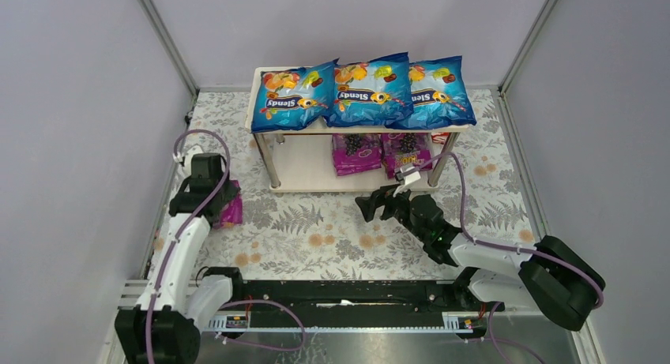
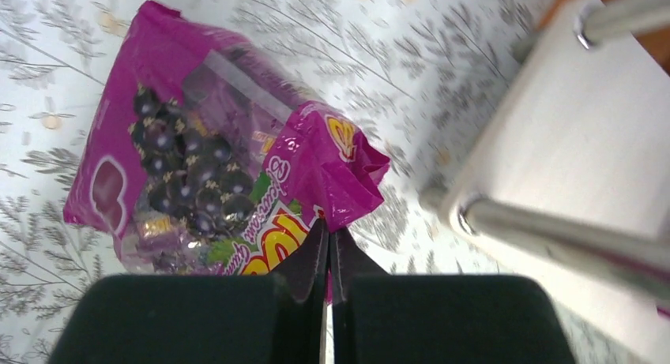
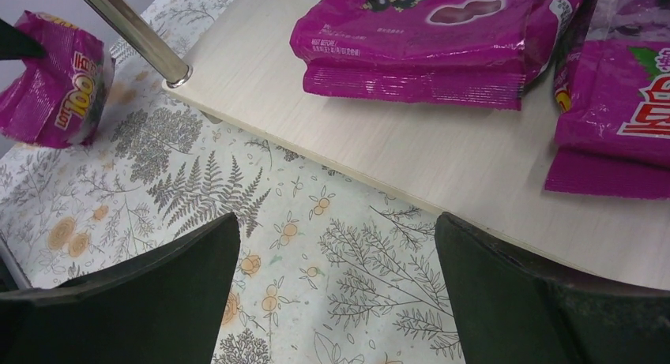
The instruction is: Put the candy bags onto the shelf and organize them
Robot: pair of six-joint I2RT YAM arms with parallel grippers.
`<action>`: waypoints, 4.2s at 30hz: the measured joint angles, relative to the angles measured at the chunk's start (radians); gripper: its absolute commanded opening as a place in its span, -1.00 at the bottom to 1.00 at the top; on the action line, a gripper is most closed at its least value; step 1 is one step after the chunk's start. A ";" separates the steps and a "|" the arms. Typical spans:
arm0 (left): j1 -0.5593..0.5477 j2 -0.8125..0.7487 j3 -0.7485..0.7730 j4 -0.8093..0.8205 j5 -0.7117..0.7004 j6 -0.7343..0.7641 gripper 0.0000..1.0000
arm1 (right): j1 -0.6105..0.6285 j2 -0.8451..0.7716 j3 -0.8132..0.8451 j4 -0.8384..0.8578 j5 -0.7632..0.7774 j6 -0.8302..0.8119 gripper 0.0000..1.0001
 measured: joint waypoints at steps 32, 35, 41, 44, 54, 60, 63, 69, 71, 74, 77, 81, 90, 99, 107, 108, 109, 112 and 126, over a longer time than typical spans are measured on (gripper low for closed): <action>-1.414 0.264 -0.196 0.465 -0.116 -0.179 -1.00 | -0.004 -0.016 0.257 -0.509 0.121 0.121 1.00; -1.414 0.337 -0.177 0.558 -0.107 -0.121 -1.00 | -0.008 -0.020 0.360 -0.708 0.145 0.146 1.00; -1.415 0.329 -0.185 0.673 -0.061 -0.034 0.48 | -0.017 -0.147 0.337 -0.959 0.103 0.198 1.00; -1.416 0.224 -0.236 0.711 -0.039 -0.001 0.58 | -0.020 -0.186 0.316 -1.002 0.006 0.230 1.00; -1.416 -0.183 -0.175 0.572 -0.092 0.208 0.89 | -0.015 -0.029 0.297 -0.888 -0.416 0.334 1.00; -1.416 -0.220 0.032 0.505 -0.246 0.402 0.97 | 0.033 0.142 0.245 -0.774 -0.515 0.400 1.00; -1.416 -0.195 0.139 0.480 -0.294 0.515 0.97 | 0.041 0.169 0.220 -0.735 -0.526 0.425 1.00; -1.416 -0.117 0.288 0.419 -0.408 0.665 0.97 | 0.054 0.200 0.161 -0.549 -0.549 0.514 1.00; -1.416 -0.109 0.270 0.418 -0.454 0.707 0.97 | 0.057 0.209 0.121 -0.445 -0.549 0.566 1.00; -1.416 -0.126 0.203 0.428 -0.515 0.756 0.97 | 0.065 0.240 0.074 -0.293 -0.535 0.650 1.00; -1.416 -0.168 0.140 0.434 -0.554 0.790 0.97 | 0.090 0.276 0.068 -0.209 -0.493 0.702 1.00; -1.416 -0.260 0.075 0.483 -0.609 0.831 0.97 | 0.124 0.311 0.060 -0.127 -0.439 0.742 0.70; -1.416 -0.368 0.028 0.616 -0.728 0.886 0.97 | 0.142 0.331 0.014 -0.077 -0.352 0.763 -0.06; -1.416 -0.350 -0.005 0.642 -0.780 0.903 0.97 | 0.148 0.232 -0.029 -0.080 -0.295 0.772 -0.51; -1.413 -0.349 -0.017 0.661 -0.803 0.911 0.97 | 0.148 0.132 -0.053 -0.103 -0.262 0.782 -0.75; -1.412 -0.350 -0.017 0.661 -0.805 0.911 0.97 | 0.148 0.118 -0.053 -0.113 -0.258 0.782 -0.77; -1.411 -0.350 -0.017 0.662 -0.806 0.911 0.97 | 0.148 0.106 -0.053 -0.122 -0.257 0.782 -0.78; -1.408 -0.351 -0.017 0.664 -0.810 0.911 0.97 | 0.148 0.078 -0.053 -0.142 -0.257 0.778 -0.86; -1.398 -0.364 -0.017 0.659 -0.813 0.898 0.97 | 0.224 0.092 0.081 -0.175 -0.307 0.642 -1.00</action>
